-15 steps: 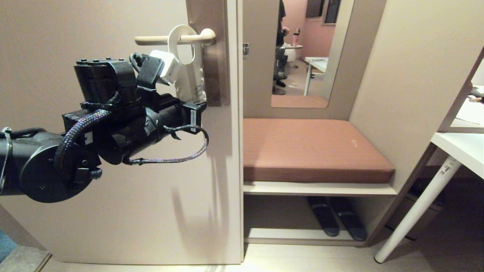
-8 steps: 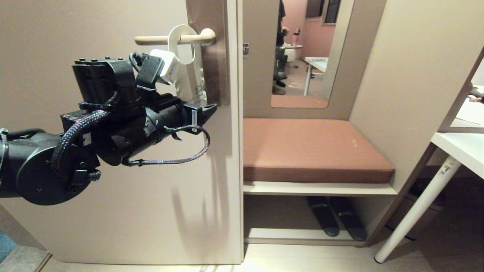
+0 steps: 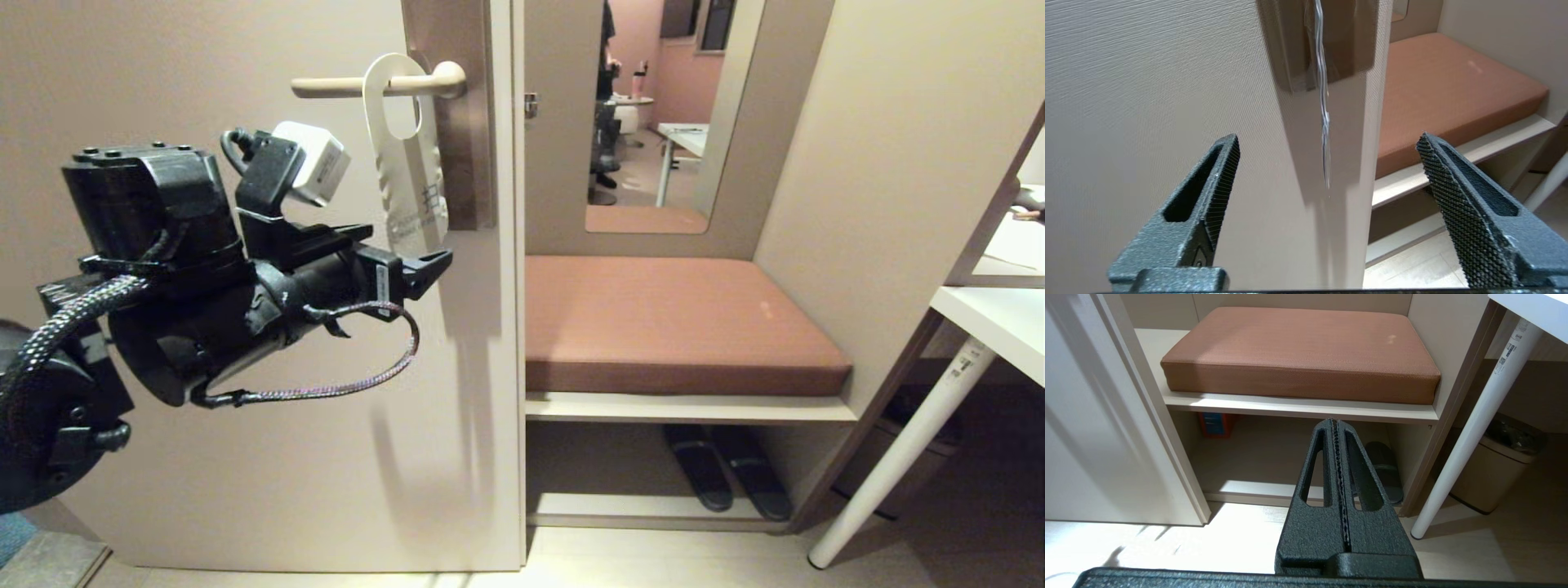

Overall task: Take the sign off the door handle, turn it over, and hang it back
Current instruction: Hang the sign back with the other side facing out

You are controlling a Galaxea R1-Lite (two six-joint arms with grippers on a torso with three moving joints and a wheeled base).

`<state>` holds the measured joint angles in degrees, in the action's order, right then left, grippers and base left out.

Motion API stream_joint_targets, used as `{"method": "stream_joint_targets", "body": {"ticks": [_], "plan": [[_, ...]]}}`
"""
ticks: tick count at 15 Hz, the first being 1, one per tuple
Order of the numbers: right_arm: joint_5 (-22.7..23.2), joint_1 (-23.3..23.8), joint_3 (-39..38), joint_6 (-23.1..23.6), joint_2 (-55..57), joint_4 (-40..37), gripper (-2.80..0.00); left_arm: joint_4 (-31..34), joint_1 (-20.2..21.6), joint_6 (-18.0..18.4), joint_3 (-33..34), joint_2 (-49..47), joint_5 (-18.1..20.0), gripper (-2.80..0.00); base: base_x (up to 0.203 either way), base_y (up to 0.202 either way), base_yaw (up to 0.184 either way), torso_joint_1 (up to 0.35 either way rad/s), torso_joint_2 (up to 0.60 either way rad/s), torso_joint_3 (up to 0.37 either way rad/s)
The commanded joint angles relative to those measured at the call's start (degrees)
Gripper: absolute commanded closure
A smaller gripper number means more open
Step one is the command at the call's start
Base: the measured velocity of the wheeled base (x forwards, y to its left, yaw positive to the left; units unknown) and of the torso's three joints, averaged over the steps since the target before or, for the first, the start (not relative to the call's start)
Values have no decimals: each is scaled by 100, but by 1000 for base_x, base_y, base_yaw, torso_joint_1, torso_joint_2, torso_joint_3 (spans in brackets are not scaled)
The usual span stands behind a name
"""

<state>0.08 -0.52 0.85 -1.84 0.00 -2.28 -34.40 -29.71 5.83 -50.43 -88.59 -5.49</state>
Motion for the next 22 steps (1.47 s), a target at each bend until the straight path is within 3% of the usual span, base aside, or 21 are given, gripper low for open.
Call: {"method": "stream_joint_targets", "body": {"ticks": [1,8,16,22], "plan": [[1,0,3,0,0,-1,0,-23,0,1,291,511,4,-280,0,0,0,0,0,0],[1,0,3,0,0,-1,0,4,9,-310,894,1446,12,-280,0,0,0,0,0,0],[1,-2,1,0,0,-1,0,-23,410,-308,749,1179,215,-280,0,0,0,0,0,0],[1,-9,3,0,0,-1,0,-23,448,-302,337,829,215,-280,0,0,0,0,0,0]]}}
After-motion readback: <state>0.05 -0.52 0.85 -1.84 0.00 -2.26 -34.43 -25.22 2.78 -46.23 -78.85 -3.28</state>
